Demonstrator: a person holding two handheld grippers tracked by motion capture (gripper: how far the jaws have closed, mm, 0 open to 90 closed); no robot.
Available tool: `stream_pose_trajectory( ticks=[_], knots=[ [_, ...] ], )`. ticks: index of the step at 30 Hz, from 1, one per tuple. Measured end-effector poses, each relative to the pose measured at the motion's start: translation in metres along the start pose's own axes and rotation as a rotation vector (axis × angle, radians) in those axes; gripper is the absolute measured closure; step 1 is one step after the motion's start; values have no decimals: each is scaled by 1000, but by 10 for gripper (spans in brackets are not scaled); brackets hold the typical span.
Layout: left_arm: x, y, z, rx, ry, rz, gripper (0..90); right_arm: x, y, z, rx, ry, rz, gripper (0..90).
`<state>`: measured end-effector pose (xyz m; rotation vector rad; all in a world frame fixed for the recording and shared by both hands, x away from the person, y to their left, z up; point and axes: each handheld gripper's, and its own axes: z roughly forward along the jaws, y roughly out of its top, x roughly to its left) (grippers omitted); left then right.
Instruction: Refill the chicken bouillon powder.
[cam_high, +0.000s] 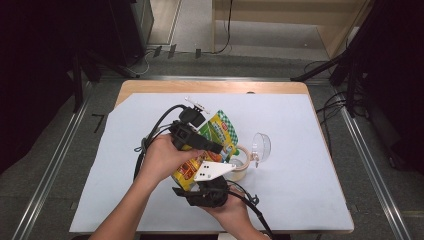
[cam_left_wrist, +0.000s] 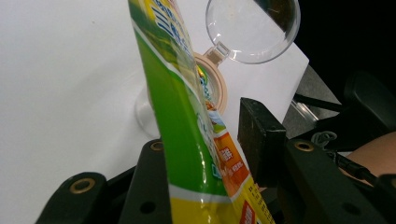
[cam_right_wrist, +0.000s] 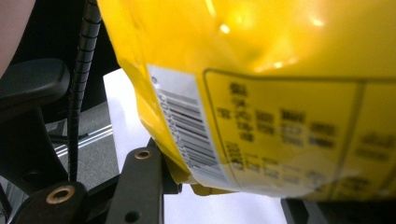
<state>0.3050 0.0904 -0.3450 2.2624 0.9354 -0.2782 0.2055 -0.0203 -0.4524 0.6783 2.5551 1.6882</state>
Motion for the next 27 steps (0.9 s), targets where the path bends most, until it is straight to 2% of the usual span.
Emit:
stream_pose_trajectory(
  ticks=[5,14,17,18,22,24,27],
  knots=[
    [-2,-2,3,8,-4,7,689,2,-2,3,8,-3,-35,607],
    [-1,-3,7,14,-14,10,698,1,-4,5,27,-8,-45,603],
    [0,-3,7,12,-14,7,685,0,-4,4,26,-2,-23,626],
    [1,-3,5,0,-29,6,668,-1,-3,2,15,3,-7,630],
    [0,-4,2,-17,-28,12,645,-2,0,-1,-4,5,9,628],
    [-1,-4,-1,-31,-24,13,619,-5,2,-5,-25,17,45,626],
    [-2,-5,-3,-34,-24,11,607,-6,4,-6,-30,29,53,622]
  ],
)
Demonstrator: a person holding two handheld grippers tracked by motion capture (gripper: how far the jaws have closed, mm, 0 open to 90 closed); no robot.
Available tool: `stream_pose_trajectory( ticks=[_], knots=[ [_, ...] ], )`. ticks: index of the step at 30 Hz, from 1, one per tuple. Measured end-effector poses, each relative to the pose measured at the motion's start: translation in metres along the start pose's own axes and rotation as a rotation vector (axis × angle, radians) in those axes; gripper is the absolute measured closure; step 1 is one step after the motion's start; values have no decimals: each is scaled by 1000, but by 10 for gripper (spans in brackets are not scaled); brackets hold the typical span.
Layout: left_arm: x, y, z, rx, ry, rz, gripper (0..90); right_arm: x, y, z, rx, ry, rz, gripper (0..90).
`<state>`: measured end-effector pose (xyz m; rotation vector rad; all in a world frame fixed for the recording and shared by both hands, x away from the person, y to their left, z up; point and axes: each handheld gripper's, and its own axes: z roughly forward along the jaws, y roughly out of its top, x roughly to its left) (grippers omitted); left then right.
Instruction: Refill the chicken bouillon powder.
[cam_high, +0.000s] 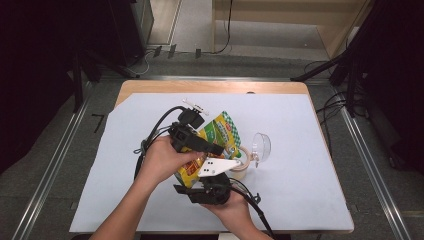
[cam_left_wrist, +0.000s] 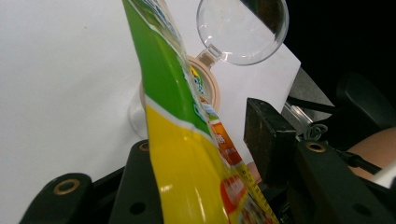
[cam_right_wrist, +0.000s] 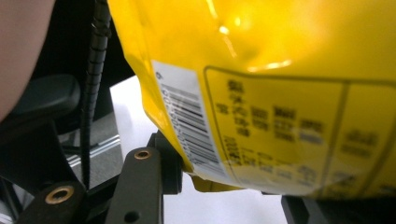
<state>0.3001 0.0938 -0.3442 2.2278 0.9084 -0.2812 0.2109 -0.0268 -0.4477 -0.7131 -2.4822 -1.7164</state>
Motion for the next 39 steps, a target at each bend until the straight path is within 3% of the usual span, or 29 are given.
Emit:
stream_pose_trajectory(
  ticks=[5,7,9,15,20,26,32,39],
  knots=[
    [-3,-1,-3,1,11,-3,603,3,2,-2,-11,2,-2,616],
    [-2,-1,-3,18,19,3,668,4,3,-2,-3,4,-2,611],
    [-2,-1,-2,33,24,6,737,6,2,0,12,-5,-26,599],
    [-1,0,-2,53,30,7,788,10,1,4,37,-6,-77,519],
    [-2,0,-1,54,31,6,794,14,0,6,62,-40,-142,594],
    [-4,0,-1,41,30,14,774,12,0,4,51,-65,-133,620],
    [-5,1,-4,18,10,7,684,11,2,1,27,-54,-116,624],
    [-6,1,-7,-6,15,5,614,8,4,-2,-1,-28,-61,623]
  ],
)
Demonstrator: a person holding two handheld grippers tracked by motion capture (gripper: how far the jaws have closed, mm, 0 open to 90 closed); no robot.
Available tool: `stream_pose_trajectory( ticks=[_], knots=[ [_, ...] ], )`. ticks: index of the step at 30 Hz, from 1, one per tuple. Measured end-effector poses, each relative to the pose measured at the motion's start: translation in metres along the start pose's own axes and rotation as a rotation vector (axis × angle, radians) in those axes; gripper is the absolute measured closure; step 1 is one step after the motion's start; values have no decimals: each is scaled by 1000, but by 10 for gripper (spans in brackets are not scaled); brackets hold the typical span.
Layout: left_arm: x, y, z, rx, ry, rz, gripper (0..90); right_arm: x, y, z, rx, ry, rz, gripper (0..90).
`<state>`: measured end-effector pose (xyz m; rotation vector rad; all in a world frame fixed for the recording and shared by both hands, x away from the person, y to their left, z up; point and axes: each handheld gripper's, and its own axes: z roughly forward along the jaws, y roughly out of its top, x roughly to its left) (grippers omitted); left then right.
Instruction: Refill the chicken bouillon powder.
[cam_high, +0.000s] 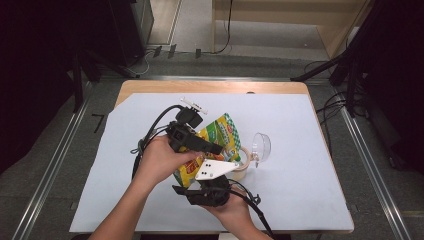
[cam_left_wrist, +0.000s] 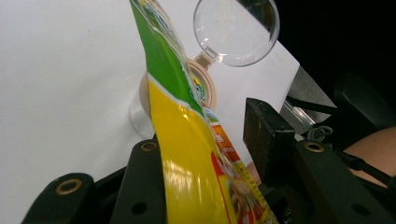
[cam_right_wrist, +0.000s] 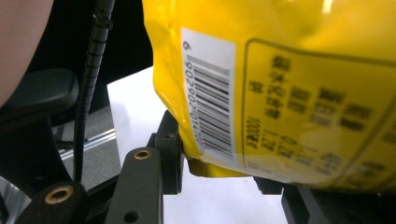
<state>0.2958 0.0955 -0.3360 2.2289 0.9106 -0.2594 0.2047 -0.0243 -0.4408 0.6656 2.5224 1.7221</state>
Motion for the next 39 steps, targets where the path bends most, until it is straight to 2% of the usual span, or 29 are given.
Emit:
stream_pose_trajectory(
  ticks=[6,9,13,15,17,20,25,29,35,39],
  knots=[
    [0,2,0,5,6,-4,605,0,1,-1,-8,4,16,623],
    [-1,7,-1,32,12,-1,694,1,3,-1,-4,-6,13,621],
    [-1,15,-4,45,28,-8,756,1,9,-1,7,-24,-21,614],
    [-1,17,-5,46,46,-9,783,0,13,-1,21,-21,-21,609],
    [0,17,-5,44,57,-4,793,-1,15,2,38,-25,-35,601],
    [0,17,-4,51,61,-8,796,-2,13,5,35,-39,-49,607],
    [2,11,-2,44,46,-17,792,2,8,9,49,-63,-74,624],
    [3,10,-1,31,32,-22,762,2,7,9,53,-64,-69,628],
    [2,10,-3,15,18,-14,683,2,9,6,35,-51,-35,631],
    [0,10,-4,-3,23,-7,629,0,10,4,23,-32,14,632]
  ],
)
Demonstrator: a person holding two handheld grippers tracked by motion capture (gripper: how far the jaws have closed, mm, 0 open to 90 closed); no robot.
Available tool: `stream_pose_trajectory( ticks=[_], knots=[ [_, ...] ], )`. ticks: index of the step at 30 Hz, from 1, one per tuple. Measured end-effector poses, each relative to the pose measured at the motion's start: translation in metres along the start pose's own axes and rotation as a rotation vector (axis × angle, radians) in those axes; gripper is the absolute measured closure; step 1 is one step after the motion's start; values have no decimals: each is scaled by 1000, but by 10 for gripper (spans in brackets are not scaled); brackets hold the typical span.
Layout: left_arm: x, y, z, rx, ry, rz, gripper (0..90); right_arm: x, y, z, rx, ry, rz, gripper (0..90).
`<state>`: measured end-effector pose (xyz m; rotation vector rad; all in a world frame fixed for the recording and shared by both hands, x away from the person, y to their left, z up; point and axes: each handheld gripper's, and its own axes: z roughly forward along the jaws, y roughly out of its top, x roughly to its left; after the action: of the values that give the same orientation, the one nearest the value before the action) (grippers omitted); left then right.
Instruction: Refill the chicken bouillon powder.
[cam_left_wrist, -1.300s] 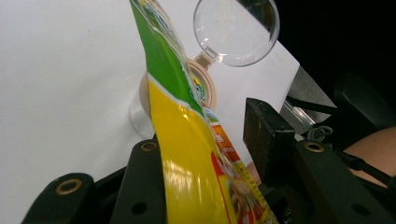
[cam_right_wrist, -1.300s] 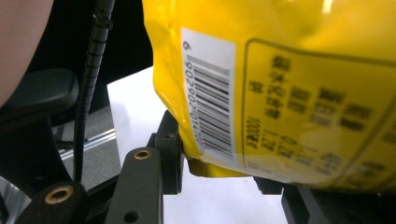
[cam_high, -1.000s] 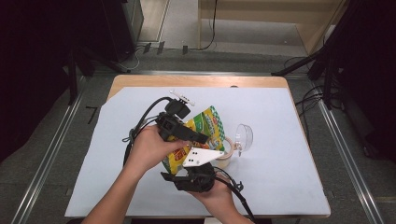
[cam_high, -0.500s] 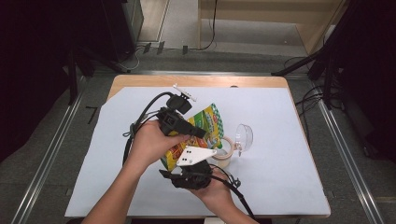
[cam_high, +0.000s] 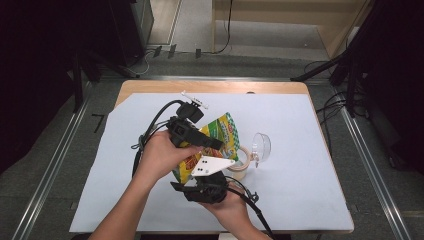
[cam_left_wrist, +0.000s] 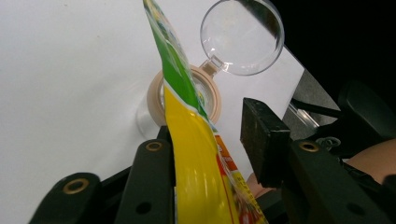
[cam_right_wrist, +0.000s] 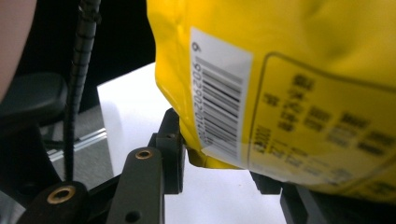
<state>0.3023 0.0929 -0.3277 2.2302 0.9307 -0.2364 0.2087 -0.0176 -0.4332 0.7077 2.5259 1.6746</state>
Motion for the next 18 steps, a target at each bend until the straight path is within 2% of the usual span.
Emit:
stream_pose_trajectory(
  ticks=[3,6,12,15,16,18],
  knots=[
    [0,0,1,6,12,6,636,0,0,-1,-4,9,20,632],
    [-1,0,2,13,35,13,703,-1,0,0,-1,5,6,629],
    [-1,1,2,10,39,13,712,-1,0,0,-1,18,0,618],
    [-1,1,2,15,43,10,716,1,0,1,7,10,-42,571],
    [-1,1,3,20,41,9,724,4,-1,2,15,-4,-70,603],
    [-2,1,4,23,41,12,726,4,-1,2,14,-10,-78,623]
  ],
)
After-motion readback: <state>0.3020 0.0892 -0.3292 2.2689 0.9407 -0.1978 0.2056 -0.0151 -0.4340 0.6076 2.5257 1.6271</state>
